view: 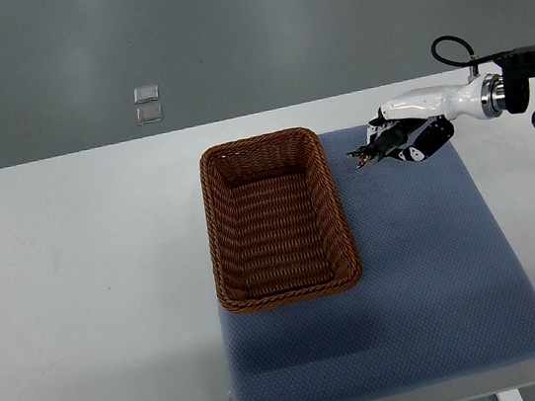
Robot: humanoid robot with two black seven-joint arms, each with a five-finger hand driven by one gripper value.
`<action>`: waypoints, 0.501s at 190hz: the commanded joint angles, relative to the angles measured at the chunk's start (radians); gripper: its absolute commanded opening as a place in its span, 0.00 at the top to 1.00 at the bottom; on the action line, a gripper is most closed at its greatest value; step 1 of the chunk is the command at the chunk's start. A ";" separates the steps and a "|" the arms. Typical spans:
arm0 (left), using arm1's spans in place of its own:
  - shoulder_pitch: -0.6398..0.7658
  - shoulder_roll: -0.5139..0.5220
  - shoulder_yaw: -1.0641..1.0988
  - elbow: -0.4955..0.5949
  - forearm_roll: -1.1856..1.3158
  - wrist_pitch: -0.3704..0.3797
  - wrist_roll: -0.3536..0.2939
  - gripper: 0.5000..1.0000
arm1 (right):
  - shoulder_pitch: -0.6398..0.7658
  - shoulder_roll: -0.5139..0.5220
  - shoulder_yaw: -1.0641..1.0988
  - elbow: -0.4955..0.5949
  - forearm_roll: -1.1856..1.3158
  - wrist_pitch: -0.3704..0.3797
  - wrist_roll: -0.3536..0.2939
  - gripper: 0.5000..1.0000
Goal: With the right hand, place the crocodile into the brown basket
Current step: 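Carry the held crocodile with the right hand over the brown basket, then open the right hand to drop the crocodile into the basket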
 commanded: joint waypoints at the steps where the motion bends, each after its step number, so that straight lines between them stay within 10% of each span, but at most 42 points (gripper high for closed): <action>1: 0.000 0.000 0.000 0.000 0.000 0.000 0.000 0.00 | 0.026 0.041 0.000 0.002 0.000 0.015 -0.007 0.97; 95: 0.000 0.000 0.000 0.000 0.000 0.000 0.000 0.00 | 0.072 0.274 0.000 0.002 0.001 -0.009 -0.039 0.84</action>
